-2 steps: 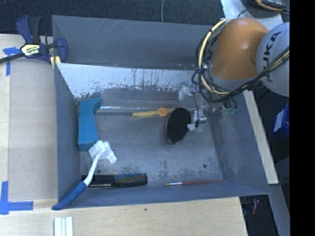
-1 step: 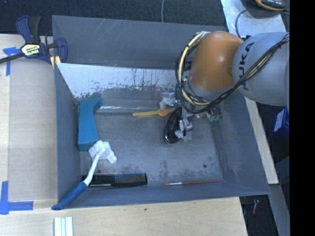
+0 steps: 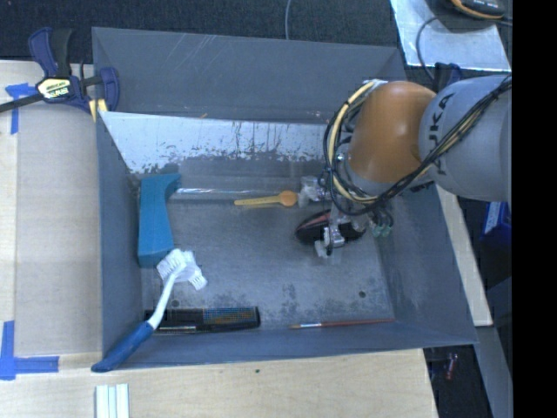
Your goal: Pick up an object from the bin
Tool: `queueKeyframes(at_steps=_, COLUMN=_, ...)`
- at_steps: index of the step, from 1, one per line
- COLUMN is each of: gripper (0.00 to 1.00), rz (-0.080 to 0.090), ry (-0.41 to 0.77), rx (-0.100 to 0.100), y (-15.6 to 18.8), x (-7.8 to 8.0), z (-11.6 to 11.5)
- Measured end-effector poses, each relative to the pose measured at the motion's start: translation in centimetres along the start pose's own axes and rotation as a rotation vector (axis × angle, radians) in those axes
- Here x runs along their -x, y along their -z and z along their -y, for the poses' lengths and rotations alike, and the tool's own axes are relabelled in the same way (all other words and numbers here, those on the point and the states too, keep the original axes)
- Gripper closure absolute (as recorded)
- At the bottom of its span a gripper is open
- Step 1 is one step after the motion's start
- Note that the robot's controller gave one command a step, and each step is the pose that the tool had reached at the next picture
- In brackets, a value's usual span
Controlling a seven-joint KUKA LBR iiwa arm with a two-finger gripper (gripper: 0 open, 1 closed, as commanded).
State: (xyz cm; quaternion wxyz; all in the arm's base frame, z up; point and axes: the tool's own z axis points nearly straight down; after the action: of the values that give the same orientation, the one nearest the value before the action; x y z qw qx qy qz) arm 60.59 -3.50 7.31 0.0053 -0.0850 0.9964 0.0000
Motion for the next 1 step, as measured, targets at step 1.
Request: queueKeyframes(at_steps=1, gripper=1.00, rz=0.006, ry=0.182, rx=0.000, y=-0.24, x=1.73, z=0.38)
